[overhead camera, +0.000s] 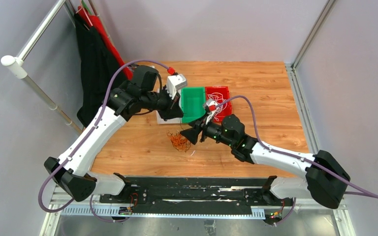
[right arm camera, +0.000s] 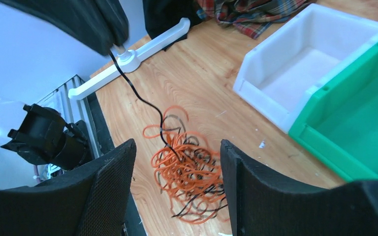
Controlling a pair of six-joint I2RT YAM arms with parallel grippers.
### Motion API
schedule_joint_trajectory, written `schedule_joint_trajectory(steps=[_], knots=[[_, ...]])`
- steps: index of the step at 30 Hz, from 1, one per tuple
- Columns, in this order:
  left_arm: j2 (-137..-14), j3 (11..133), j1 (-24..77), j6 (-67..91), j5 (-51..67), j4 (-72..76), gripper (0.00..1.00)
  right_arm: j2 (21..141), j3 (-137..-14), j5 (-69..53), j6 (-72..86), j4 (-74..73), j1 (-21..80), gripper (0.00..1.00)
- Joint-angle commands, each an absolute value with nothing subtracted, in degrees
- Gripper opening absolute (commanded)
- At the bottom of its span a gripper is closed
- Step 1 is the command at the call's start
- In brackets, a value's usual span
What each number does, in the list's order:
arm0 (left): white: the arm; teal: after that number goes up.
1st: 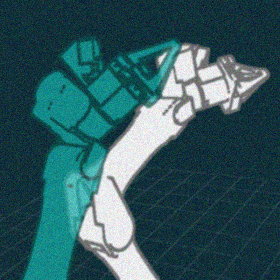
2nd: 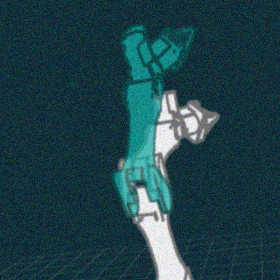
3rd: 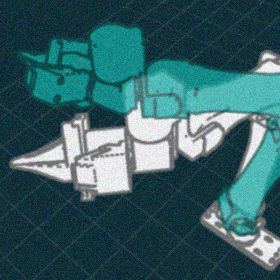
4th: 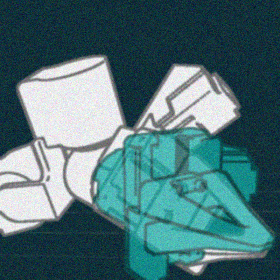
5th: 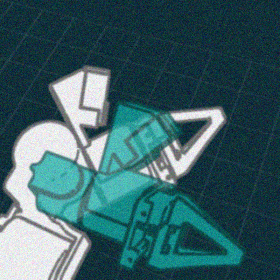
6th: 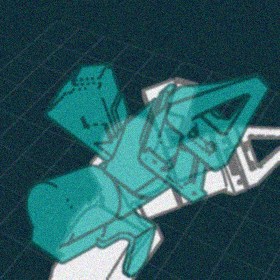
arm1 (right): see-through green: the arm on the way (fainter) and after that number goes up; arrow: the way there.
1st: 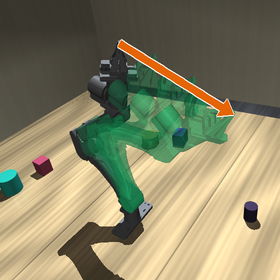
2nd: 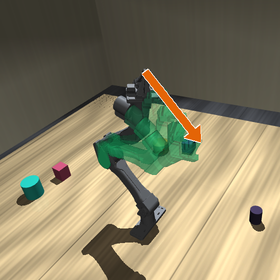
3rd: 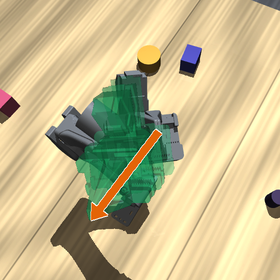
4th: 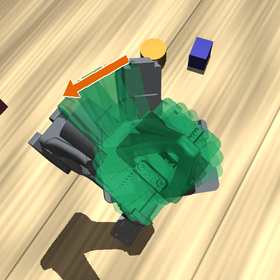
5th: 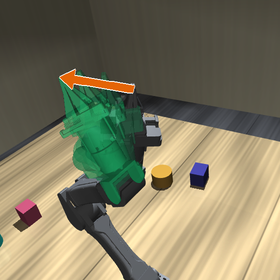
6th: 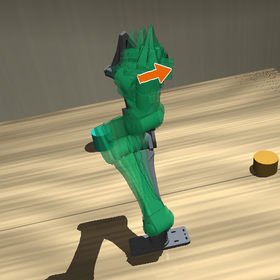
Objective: Untangle the cables
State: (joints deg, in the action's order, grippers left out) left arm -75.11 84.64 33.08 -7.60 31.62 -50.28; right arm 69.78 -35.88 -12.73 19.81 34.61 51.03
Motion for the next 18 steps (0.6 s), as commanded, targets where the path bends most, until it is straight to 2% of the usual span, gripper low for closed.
schedule_joint_trajectory(steps=[1, 9, 18], knots=[[-73.1, 88.5, 33.0, -4.8, 33.9, -50.5, 0.01, 72.7, -39.1, -14.8, 20.0, 39.1, 52.9, 0.62], [-72.3, 92.1, 33.0, -3.1, 35.1, -50.7, 0.01, 80.2, -41.6, -12.4, 21.9, 40.7, 53.0, 0.53], [-71.6, 99.5, 33.0, -2.3, 35.2, -50.9, 0.01, 86.1, -33.8, -9.7, 24.6, 45.6, 52.9, 0.44]])
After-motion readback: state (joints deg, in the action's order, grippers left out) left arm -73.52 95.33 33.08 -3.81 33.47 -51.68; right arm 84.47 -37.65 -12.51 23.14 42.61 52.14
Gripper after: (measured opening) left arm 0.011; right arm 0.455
